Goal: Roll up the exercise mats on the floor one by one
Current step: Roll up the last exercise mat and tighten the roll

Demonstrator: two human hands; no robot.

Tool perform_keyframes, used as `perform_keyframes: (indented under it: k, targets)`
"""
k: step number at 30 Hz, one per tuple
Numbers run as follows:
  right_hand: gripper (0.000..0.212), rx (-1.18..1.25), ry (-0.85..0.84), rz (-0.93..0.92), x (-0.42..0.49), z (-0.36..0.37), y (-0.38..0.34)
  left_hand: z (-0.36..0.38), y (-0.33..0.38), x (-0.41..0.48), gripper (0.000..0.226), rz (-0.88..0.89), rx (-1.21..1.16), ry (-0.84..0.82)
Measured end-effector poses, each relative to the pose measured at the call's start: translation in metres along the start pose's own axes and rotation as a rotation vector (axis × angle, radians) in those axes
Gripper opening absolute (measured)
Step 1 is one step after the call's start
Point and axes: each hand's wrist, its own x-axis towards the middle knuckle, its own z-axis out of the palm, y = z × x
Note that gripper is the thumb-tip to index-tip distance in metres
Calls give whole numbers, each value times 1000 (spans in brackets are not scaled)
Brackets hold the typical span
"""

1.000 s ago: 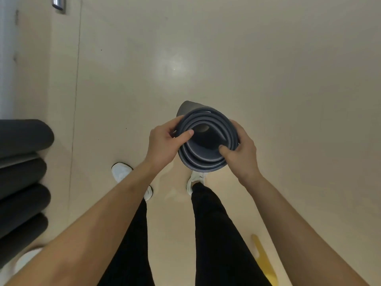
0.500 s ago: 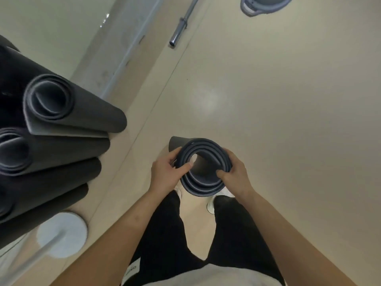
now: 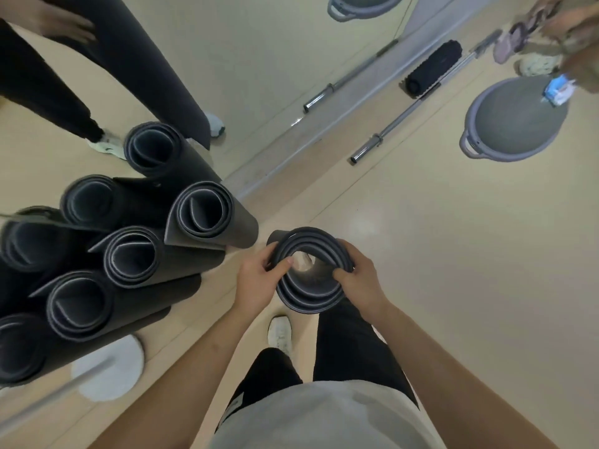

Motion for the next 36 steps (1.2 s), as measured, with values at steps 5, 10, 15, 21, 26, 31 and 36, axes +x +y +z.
perform_keyframes:
  k: [5,10,15,21,26,31,36]
  targets:
    - [64,-80,-124,12,102,-6,-42,3,25,73,38,-76,-44,148]
    - [66,-123,-203,40,200,6,-75,1,29,146,43,-130,-98,278]
    - [63,-164,-270,25,271,39,-99,-14,28,205,44,-258,-74,366]
    - [56,-172,-275,24,336,93,-112,-48,19,260,54,-349,21,363]
    - [52,-170,-331,60,362,139,-92,-73,3,282,76,-287,233,220]
    - [53,-183,-337,75,373,142,-80,-75,-17,273,81,-264,522,61]
    - [49,-228,-340,136,374,129,-77,-62,-25,257,73,-239,510,101]
